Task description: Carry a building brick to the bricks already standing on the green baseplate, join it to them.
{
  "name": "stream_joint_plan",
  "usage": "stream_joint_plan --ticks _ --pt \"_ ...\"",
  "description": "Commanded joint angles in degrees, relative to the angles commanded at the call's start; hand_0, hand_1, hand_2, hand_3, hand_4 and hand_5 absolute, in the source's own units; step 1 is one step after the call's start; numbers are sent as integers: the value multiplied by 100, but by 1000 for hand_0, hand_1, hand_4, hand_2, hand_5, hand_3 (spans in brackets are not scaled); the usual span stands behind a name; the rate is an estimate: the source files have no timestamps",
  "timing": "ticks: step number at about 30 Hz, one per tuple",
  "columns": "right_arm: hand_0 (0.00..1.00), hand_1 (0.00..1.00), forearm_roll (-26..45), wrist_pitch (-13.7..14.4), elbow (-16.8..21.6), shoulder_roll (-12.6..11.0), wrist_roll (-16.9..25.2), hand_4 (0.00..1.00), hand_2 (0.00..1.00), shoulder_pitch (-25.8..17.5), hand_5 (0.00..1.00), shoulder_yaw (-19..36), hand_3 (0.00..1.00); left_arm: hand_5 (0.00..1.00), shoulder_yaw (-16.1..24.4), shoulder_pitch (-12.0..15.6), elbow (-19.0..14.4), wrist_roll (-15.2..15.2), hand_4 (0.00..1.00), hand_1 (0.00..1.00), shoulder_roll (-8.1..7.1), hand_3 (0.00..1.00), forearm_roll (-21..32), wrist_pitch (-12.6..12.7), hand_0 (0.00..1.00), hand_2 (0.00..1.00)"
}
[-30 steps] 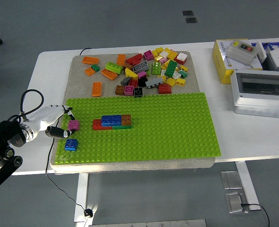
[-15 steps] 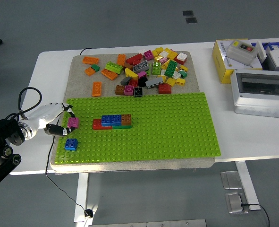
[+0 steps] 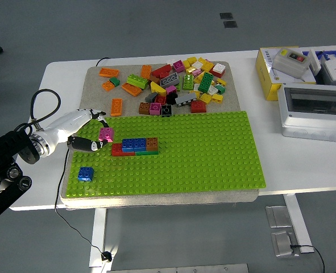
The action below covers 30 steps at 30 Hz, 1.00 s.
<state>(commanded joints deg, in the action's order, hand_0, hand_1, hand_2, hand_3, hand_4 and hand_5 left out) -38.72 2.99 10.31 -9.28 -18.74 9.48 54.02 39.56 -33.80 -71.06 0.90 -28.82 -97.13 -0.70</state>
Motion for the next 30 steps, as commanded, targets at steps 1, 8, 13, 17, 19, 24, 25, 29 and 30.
stream_joint_plan --ticks 1,8,13,17,19,24,25,29,30 --pt "703 642 3 0 0 -1 3 658 555 2 998 -4 769 214 -37 -22 3 -6 659 952 23 580 30 -9 998 914" --pt "704 642 83 1 0 -4 33 658 552 11 998 -87 769 214 -186 -102 169 -6 659 951 178 582 147 -40 998 915" --pt "704 641 117 -2 0 -6 45 657 550 17 998 -138 769 214 -228 -115 337 3 659 951 242 582 151 -50 998 915" --pt "704 641 141 -3 0 -8 53 657 550 17 998 -162 769 214 -246 -110 406 5 659 951 252 581 157 -55 998 915" --pt "704 641 140 -6 0 -9 54 657 550 21 998 -168 769 214 -259 -114 460 6 659 951 262 581 158 -56 998 915" --pt "704 641 155 -8 0 -8 56 657 550 25 998 -188 769 215 -287 -118 570 9 659 952 282 582 128 -54 998 916" --pt "704 641 157 -8 0 -8 56 657 550 26 998 -191 769 215 -292 -120 587 9 659 952 287 582 117 -54 998 916" --pt "704 641 166 -8 0 -7 58 657 550 28 998 -202 768 216 -301 -128 656 11 660 952 310 582 73 -49 998 916" --pt "704 641 168 -8 0 -6 58 657 550 28 998 -205 768 216 -301 -132 678 10 660 952 320 582 56 -49 998 916"
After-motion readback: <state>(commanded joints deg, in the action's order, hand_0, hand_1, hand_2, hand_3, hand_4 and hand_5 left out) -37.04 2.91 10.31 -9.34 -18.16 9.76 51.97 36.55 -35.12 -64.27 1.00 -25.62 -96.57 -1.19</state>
